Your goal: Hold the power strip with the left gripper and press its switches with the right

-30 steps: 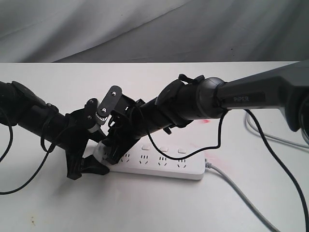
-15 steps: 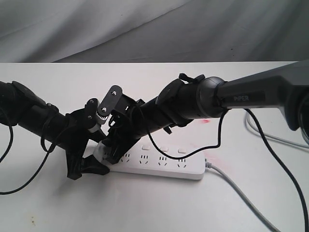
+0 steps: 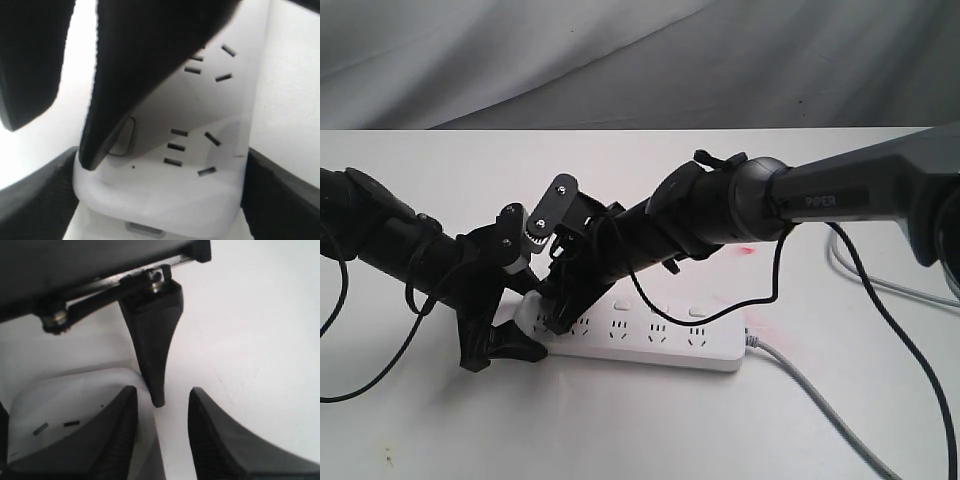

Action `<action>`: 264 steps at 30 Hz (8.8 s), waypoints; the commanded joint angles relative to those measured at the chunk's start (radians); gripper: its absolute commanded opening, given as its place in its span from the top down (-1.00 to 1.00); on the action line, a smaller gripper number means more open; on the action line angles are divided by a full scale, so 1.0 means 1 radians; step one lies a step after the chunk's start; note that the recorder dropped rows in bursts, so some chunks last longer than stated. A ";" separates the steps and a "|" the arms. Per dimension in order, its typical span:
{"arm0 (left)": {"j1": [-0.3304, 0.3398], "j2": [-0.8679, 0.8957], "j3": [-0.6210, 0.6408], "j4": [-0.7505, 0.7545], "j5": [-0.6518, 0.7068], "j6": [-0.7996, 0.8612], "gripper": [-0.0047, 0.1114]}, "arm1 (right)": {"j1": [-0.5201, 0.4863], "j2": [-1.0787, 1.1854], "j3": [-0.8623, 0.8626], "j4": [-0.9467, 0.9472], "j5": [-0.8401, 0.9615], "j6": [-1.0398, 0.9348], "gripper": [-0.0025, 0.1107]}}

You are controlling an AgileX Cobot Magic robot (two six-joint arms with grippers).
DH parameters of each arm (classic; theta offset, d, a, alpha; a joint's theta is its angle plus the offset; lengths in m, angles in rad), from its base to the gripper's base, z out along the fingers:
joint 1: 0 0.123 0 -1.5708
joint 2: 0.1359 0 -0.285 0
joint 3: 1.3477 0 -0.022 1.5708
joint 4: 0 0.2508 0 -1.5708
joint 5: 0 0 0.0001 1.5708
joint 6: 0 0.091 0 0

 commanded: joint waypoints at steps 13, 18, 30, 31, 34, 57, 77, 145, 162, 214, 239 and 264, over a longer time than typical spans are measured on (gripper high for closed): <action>-0.003 0.004 0.000 0.003 0.004 -0.012 0.05 | -0.008 0.070 0.022 -0.088 -0.003 -0.006 0.39; -0.003 0.004 0.000 0.003 0.004 -0.008 0.05 | -0.010 0.018 0.022 -0.063 -0.003 -0.006 0.39; -0.003 0.004 0.000 0.003 0.004 -0.013 0.05 | -0.010 -0.098 0.022 -0.063 0.014 -0.002 0.39; -0.003 0.004 0.000 0.003 0.004 -0.013 0.05 | -0.010 -0.106 0.022 -0.063 0.014 -0.002 0.39; -0.003 0.004 0.000 0.003 0.004 -0.013 0.05 | -0.010 -0.122 0.022 -0.063 0.017 -0.002 0.39; -0.003 0.004 0.000 0.003 0.004 -0.012 0.05 | -0.079 -0.207 0.132 -0.135 0.091 0.004 0.39; -0.003 0.004 0.000 0.003 0.004 -0.009 0.05 | -0.050 -0.173 0.132 -0.043 0.026 -0.088 0.42; -0.003 0.004 0.000 0.003 0.004 -0.008 0.05 | -0.054 -0.053 0.133 -0.147 0.059 0.005 0.42; -0.003 0.004 0.000 0.003 0.004 -0.011 0.05 | -0.073 -0.048 0.150 -0.210 0.057 0.057 0.42; -0.003 0.004 0.000 0.003 0.004 -0.012 0.05 | -0.134 -0.299 0.239 -0.154 0.107 0.033 0.42; -0.003 0.004 0.000 0.003 0.004 -0.008 0.05 | -0.112 -0.218 0.237 -0.097 0.025 -0.067 0.42; -0.003 0.004 0.000 0.003 0.004 -0.008 0.05 | -0.112 -0.179 0.237 -0.092 0.036 -0.068 0.42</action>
